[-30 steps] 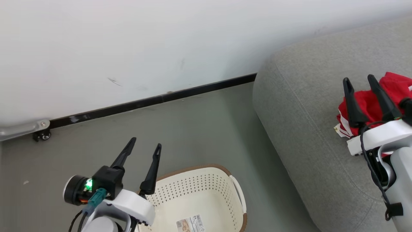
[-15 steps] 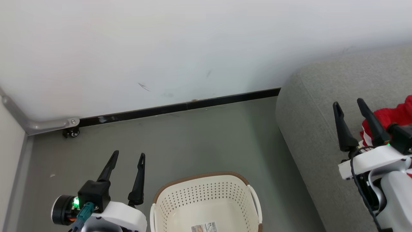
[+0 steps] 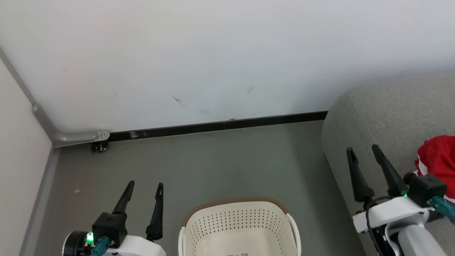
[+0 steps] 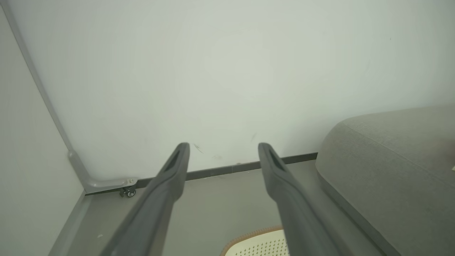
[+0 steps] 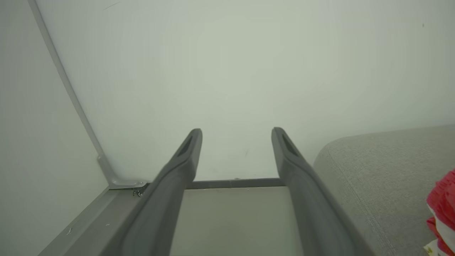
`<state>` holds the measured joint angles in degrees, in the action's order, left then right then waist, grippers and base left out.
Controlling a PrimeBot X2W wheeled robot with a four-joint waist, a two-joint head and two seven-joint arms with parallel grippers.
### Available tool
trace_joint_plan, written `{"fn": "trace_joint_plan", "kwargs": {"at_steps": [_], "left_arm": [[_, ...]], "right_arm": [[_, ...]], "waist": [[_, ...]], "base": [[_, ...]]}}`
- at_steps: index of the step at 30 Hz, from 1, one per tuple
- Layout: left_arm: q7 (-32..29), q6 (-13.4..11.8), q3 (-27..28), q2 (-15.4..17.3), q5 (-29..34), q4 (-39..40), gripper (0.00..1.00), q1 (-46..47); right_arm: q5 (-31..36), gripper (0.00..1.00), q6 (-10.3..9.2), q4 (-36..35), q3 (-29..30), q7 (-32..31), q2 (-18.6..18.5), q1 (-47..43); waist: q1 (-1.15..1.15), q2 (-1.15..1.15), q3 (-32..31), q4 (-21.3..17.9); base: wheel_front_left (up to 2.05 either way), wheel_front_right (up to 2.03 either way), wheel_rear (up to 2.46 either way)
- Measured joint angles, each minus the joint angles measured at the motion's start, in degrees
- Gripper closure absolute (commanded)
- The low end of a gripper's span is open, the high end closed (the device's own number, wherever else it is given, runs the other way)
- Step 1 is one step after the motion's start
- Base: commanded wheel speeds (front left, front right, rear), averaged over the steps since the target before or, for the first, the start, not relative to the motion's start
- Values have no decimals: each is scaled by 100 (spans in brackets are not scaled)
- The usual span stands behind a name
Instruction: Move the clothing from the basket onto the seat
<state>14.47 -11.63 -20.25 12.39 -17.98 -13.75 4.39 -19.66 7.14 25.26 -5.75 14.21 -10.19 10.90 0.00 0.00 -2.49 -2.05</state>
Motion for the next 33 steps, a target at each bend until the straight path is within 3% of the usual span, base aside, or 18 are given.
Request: {"fn": "trace_joint_plan", "kwargs": {"at_steps": [16, 33], "left_arm": [[0, -136, -9, -174, 177, 0, 0, -199], [0, -401, 15, -166, 419, -172, 0, -304]], "right_arm": [[603, 0, -1, -335, 441, 0, 601, -887], [967, 0, 0, -708, 697, -105, 734, -1324]], "waist": [[0, 0, -223, 204], [0, 0, -261, 255]], "base": [[0, 0, 0], [0, 0, 0]]}}
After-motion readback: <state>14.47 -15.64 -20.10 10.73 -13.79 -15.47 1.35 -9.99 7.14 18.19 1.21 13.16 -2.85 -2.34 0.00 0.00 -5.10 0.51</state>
